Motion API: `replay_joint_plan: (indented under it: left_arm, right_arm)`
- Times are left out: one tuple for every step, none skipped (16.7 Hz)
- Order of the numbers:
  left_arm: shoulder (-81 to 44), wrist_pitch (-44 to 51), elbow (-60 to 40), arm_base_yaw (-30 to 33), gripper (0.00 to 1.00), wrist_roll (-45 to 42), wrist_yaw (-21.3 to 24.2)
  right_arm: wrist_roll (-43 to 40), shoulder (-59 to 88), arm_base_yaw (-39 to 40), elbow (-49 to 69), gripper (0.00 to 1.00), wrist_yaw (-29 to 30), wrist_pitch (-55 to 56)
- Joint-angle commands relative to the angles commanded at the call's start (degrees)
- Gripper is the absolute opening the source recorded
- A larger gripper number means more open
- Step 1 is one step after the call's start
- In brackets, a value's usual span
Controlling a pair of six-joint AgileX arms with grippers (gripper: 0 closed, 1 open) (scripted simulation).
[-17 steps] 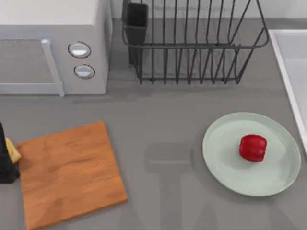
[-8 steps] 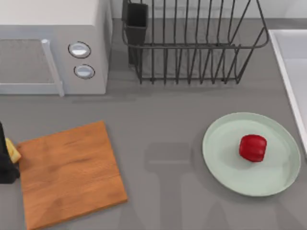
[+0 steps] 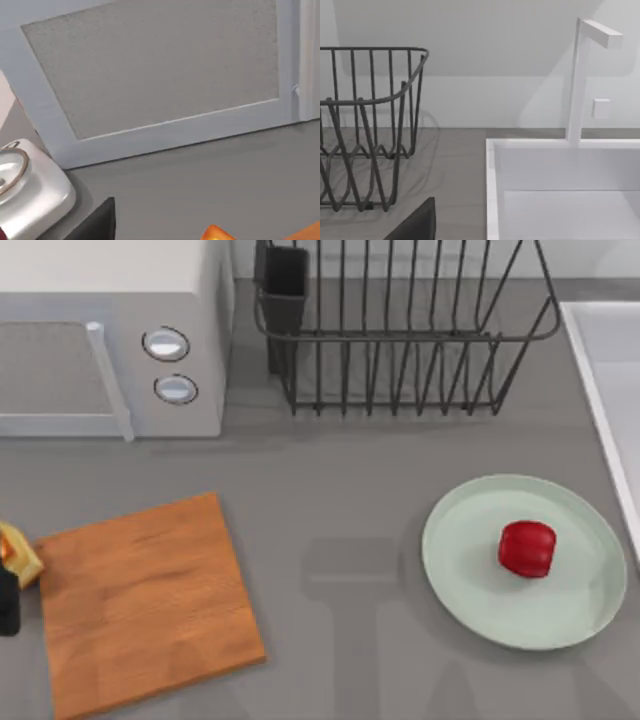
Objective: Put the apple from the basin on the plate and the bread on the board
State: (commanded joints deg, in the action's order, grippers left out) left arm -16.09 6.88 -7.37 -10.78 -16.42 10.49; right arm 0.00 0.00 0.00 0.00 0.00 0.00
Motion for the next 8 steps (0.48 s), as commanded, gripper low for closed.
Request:
replay_joint_plan:
  left_arm:
    - [-4.46, 1.79, -1.90, -2.60, 1.00, -4.75, 2.70]
    - [-9.28, 3.74, -3.95, -5.31, 1.00, -10.02, 5.61]
    - [-14.37, 5.81, -6.09, -8.06, 1.00, -15.70, 8.68]
    - [-19.68, 7.97, -8.31, -10.81, 1.00, -21.69, 11.87]
    - [-25.20, 10.23, -10.58, -13.53, 1.00, -27.89, 15.17]
    - [-30.87, 12.55, -12.90, -16.18, 1.00, -34.23, 18.53]
    - [-36.63, 14.90, -15.22, -18.72, 1.00, -40.65, 21.92]
    - [-42.45, 17.26, -17.54, -21.15, 1.00, -47.09, 25.31]
  right_arm:
    - [0.00, 0.00, 0.00, 0.00, 1.00, 0.00, 0.00]
    - [0.00, 0.00, 0.00, 0.00, 1.00, 0.00, 0.00]
    - [0.00, 0.00, 0.00, 0.00, 1.00, 0.00, 0.00]
    - [0.00, 0.00, 0.00, 0.00, 1.00, 0.00, 0.00]
    - [0.00, 0.00, 0.00, 0.00, 1.00, 0.00, 0.00]
    - [0.00, 0.00, 0.00, 0.00, 1.00, 0.00, 0.00]
    - [0.00, 0.00, 0.00, 0.00, 1.00, 0.00, 0.00]
    - [0.00, 0.00, 0.00, 0.00, 1.00, 0.00, 0.00]
